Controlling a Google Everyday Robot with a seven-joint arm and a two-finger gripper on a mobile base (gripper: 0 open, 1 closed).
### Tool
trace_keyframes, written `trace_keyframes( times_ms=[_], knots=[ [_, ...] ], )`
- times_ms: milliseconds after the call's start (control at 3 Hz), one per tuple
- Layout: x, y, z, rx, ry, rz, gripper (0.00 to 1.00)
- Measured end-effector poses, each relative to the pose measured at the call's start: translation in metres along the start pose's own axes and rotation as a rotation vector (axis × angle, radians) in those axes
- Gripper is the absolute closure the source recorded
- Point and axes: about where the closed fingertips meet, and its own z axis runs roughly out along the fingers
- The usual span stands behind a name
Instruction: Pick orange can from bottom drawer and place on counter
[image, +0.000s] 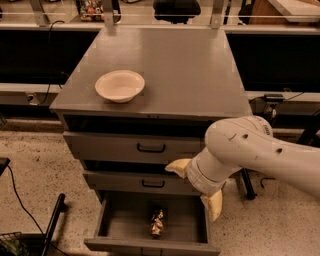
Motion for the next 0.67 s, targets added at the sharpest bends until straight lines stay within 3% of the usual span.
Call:
trace_keyframes(
  times_ms=[333, 667],
  knots=[
    [-0.006, -0.002, 0.018, -0.064, 0.006, -0.016, 0.0],
    [-0.01, -0.002, 0.07, -0.116, -0.009, -0.126, 0.0]
  ],
)
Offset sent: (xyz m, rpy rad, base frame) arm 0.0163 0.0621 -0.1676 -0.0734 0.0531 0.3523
